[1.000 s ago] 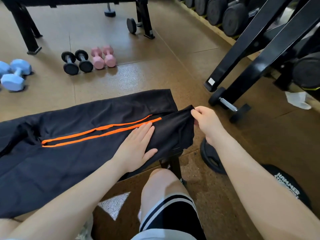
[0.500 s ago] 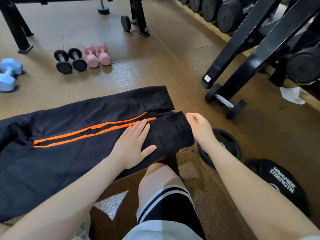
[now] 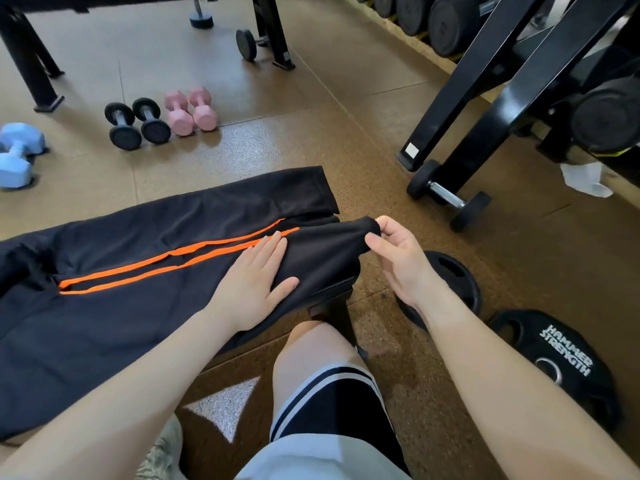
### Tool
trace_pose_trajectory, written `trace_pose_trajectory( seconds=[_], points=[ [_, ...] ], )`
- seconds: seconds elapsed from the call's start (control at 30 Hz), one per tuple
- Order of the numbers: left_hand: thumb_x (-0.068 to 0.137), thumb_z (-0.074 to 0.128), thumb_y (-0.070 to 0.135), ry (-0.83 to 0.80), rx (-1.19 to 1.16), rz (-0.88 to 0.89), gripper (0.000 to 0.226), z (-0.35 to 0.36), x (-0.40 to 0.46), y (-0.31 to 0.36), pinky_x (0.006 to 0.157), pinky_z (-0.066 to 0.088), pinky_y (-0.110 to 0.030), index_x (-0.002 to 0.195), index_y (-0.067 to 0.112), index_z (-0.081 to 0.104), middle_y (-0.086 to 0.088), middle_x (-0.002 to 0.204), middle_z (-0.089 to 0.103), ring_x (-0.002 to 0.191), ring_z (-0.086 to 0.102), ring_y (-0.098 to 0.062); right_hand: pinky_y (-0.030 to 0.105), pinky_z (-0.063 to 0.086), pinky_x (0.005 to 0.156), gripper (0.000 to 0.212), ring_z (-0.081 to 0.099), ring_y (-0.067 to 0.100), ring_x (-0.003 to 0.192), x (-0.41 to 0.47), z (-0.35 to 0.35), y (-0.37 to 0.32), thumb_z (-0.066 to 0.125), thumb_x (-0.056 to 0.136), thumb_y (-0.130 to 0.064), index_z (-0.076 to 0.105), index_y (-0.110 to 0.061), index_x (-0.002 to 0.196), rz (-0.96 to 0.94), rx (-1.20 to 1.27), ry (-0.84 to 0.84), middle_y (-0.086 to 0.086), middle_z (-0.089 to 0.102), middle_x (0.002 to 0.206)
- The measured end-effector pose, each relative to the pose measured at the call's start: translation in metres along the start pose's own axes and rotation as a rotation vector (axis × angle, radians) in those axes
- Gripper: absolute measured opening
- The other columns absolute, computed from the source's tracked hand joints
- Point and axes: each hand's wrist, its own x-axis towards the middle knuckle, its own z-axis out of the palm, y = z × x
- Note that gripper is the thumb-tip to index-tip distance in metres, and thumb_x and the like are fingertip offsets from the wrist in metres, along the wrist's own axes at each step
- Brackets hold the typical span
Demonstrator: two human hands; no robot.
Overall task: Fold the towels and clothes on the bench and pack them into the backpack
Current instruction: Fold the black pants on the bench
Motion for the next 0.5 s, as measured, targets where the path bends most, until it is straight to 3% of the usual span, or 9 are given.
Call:
trace_pose_trajectory(
  seconds=[0.1, 0.17, 0.23, 0.27, 0.37, 0.5],
  points=[
    [0.074, 0.002, 0.078, -0.005, -0.009, -0.011, 0.097, -0.001, -0.002, -0.001, 0.114, 0.001, -0.024, 0.148, 0.015, 0.011, -0.002, 0.156, 0.008, 0.144, 0.006, -0.016, 0.021, 0.049, 0.075, 0.016, 0.061, 0.006, 0.08, 0.003, -0.003, -0.007, 0.048, 0.091, 0.0, 0.058, -0.012, 0.086, 0.003, -0.116, -0.04, -0.004, 0.065, 0.082],
    [0.071, -0.002, 0.082, -0.015, 0.019, 0.007, 0.103, -0.001, -0.003, -0.001, 0.115, 0.002, -0.027, 0.148, 0.015, 0.011, -0.003, 0.156, 0.007, 0.144, 0.005, -0.017, 0.023, 0.05, 0.072, 0.009, 0.062, 0.005, 0.078, 0.001, -0.014, -0.001, 0.053, 0.09, -0.002, 0.061, -0.008, 0.088, 0.011, -0.49, -0.069, -0.003, 0.066, 0.083],
    [0.07, 0.004, 0.084, -0.025, 0.055, 0.013, 0.103, -0.001, -0.004, 0.0, 0.114, 0.001, -0.027, 0.148, 0.016, 0.011, -0.002, 0.157, 0.006, 0.144, 0.003, -0.017, 0.037, 0.052, 0.077, 0.008, 0.065, 0.016, 0.083, -0.003, -0.026, 0.008, 0.054, 0.089, -0.008, 0.06, -0.005, 0.094, 0.121, -0.72, -0.116, 0.007, 0.067, 0.088],
    [0.07, 0.01, 0.081, -0.03, 0.064, 0.013, 0.101, -0.001, -0.004, 0.0, 0.114, 0.001, -0.027, 0.148, 0.017, 0.011, -0.001, 0.157, 0.005, 0.145, 0.003, -0.018, 0.039, 0.052, 0.077, 0.012, 0.065, 0.022, 0.084, -0.006, -0.03, 0.01, 0.054, 0.089, -0.009, 0.06, -0.006, 0.099, 0.223, -0.72, -0.131, 0.011, 0.067, 0.091],
    [0.069, 0.014, 0.079, -0.041, 0.054, 0.003, 0.1, -0.004, -0.004, 0.004, 0.114, 0.002, -0.028, 0.148, 0.017, 0.014, -0.002, 0.157, 0.007, 0.144, 0.005, -0.019, 0.02, 0.044, 0.059, 0.015, 0.058, 0.014, 0.074, -0.006, -0.027, 0.008, 0.051, 0.092, -0.016, 0.058, -0.012, 0.105, 0.456, -0.536, -0.082, 0.003, 0.063, 0.087],
    [0.073, -0.001, 0.08, -0.007, 0.058, -0.023, 0.1, -0.005, 0.0, 0.003, 0.115, 0.007, -0.03, 0.147, 0.015, 0.021, -0.004, 0.155, 0.015, 0.144, 0.013, -0.021, 0.029, 0.042, 0.07, 0.037, 0.057, 0.016, 0.086, 0.019, -0.011, 0.01, 0.051, 0.092, -0.04, 0.063, -0.006, 0.1, 0.387, -0.37, 0.223, 0.003, 0.062, 0.093]
  ],
)
